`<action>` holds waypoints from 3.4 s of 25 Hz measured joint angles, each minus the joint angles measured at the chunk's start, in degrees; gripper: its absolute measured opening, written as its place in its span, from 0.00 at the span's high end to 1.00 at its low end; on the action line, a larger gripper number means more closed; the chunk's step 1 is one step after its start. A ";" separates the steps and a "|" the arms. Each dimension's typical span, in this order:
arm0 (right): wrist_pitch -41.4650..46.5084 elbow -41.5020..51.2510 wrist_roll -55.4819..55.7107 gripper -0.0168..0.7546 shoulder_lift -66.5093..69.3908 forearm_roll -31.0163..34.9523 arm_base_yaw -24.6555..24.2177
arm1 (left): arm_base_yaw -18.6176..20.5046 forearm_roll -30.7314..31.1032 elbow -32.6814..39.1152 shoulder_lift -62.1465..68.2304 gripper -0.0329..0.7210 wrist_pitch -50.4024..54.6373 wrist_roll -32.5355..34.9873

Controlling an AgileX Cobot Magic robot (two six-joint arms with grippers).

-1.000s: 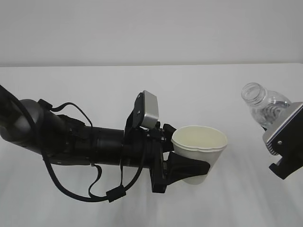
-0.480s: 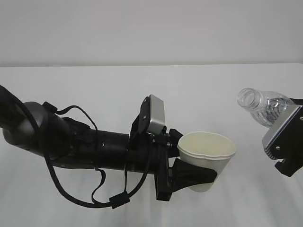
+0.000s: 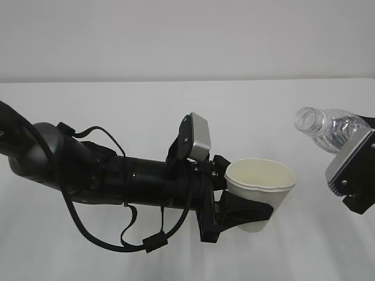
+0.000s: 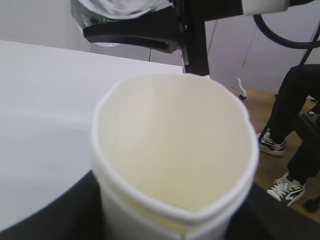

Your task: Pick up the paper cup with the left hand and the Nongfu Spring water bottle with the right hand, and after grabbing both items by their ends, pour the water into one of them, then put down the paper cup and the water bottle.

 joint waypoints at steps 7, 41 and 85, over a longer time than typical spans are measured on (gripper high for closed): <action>-0.45 0.00 -4.46 0.45 0.00 0.58 0.00 | -0.28 -0.12 0.00 0.00 0.38 0.00 -0.08; -0.80 0.00 -17.41 0.46 0.00 -0.84 0.00 | -1.12 0.79 -0.44 0.00 0.39 0.03 -0.60; -3.80 0.00 -25.69 0.46 0.00 -2.75 0.00 | -1.33 1.28 -0.44 0.00 0.39 0.03 -1.19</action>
